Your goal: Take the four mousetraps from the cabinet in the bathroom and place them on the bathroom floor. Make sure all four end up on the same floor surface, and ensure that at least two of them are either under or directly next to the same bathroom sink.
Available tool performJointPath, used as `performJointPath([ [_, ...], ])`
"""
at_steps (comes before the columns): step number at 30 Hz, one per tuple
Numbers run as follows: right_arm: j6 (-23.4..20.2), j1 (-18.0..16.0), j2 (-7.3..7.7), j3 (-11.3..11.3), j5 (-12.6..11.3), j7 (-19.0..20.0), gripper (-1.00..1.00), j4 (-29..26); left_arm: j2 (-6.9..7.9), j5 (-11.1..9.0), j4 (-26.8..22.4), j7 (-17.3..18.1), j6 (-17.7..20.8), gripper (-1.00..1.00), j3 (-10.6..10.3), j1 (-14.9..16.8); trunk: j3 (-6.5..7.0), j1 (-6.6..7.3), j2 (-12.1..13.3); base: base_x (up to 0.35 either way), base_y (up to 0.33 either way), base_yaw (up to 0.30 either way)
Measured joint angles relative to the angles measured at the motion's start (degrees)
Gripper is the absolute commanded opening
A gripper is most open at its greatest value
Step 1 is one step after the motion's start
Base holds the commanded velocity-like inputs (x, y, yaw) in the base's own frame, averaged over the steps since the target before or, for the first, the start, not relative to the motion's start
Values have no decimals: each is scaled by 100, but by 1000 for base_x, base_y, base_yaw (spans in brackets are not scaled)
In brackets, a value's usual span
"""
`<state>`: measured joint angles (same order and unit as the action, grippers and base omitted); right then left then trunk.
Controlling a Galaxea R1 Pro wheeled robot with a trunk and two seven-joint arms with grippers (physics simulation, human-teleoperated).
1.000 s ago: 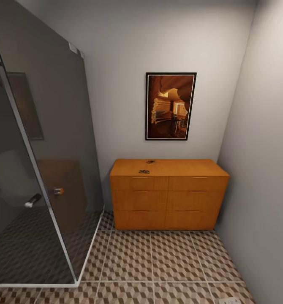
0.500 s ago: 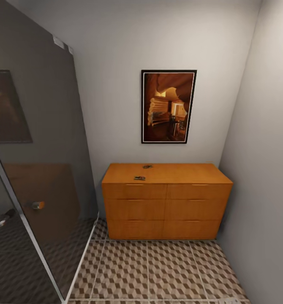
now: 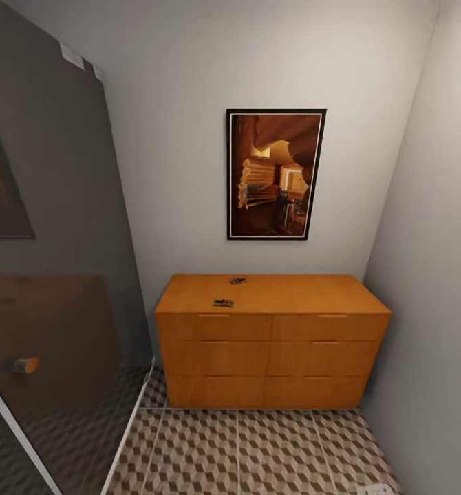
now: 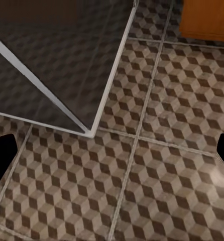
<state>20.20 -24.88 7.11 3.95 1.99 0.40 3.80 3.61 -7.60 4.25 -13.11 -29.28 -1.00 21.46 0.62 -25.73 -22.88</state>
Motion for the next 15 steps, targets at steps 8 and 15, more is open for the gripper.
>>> performJointPath([
  [8, 0, 0, 0, 0, 0, 0, 100, 0, 0, 0, 0, 0, 3, 100, 0, 0, 0, 0, 0, 326, -1, 0],
  [15, 0, 0, 0, 0, 0, 0, 100, 0, 0, 0, 0, 0, 1, 100, 0, 0, 0, 0, 0, 302, 0, 0],
])
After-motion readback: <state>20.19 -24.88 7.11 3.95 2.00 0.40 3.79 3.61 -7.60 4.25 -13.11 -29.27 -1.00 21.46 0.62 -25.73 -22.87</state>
